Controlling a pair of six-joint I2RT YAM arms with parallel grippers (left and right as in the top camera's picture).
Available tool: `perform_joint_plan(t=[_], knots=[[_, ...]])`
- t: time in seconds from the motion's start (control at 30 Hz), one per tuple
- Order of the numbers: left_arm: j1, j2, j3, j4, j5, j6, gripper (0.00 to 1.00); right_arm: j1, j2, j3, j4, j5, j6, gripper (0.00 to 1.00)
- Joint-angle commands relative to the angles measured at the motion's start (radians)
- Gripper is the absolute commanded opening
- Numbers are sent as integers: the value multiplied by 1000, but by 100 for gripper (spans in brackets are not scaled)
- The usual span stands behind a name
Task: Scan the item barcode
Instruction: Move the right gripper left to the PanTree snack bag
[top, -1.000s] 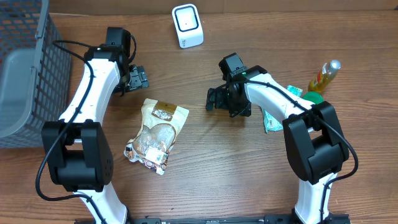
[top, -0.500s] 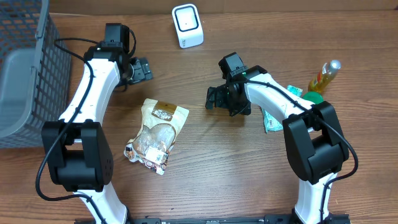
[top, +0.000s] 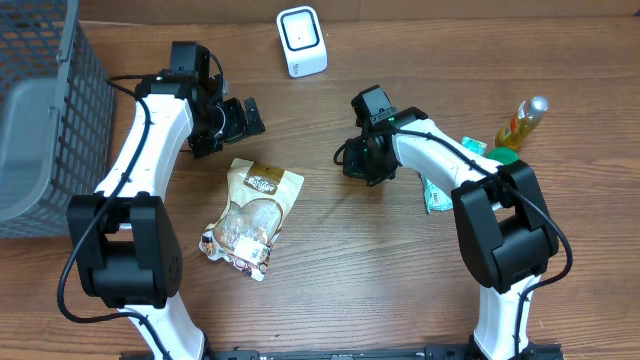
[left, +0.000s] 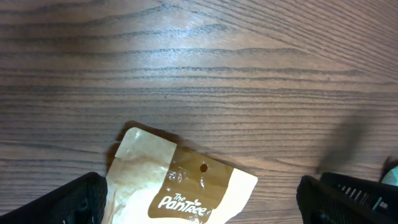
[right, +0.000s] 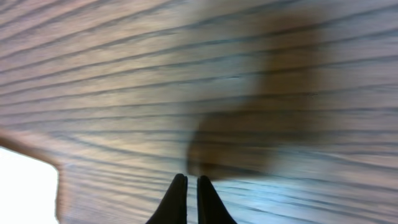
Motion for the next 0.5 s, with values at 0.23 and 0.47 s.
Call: perform_joint_plan(t=[0.23,0.47], knots=[[-20,5,-29,-24,-141,21,100,110,7,-8,80,-188,-141,4],[-18,5,-86,-25,-343,-23,55,212,7,-8,153,-170,-161,26]])
